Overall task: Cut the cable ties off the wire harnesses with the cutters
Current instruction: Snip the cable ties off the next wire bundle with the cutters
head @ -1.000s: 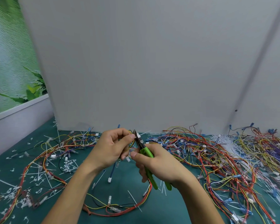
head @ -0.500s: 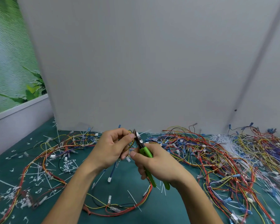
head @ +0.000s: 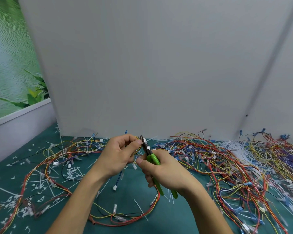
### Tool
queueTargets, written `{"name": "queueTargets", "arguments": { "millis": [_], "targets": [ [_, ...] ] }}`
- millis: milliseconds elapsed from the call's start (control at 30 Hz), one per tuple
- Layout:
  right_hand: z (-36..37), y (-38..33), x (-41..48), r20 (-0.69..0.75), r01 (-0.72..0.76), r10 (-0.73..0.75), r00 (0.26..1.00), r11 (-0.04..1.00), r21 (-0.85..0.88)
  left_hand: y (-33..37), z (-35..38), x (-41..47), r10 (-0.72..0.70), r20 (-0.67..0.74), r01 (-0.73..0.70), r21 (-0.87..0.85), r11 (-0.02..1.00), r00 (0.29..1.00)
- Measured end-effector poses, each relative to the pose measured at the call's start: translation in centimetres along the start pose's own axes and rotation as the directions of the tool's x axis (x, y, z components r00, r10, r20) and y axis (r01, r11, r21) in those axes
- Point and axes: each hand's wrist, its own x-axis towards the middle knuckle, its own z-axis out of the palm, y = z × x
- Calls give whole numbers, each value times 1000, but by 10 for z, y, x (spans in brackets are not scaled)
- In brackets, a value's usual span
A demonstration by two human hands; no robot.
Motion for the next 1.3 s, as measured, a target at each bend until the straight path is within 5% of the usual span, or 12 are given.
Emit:
{"name": "queueTargets", "arguments": {
  "millis": [1300],
  "targets": [
    [3, 5, 2, -40, -16, 15, 999, 1000, -18, 1, 1, -2, -1, -41, 3, 51, 999, 999]
  ]
}}
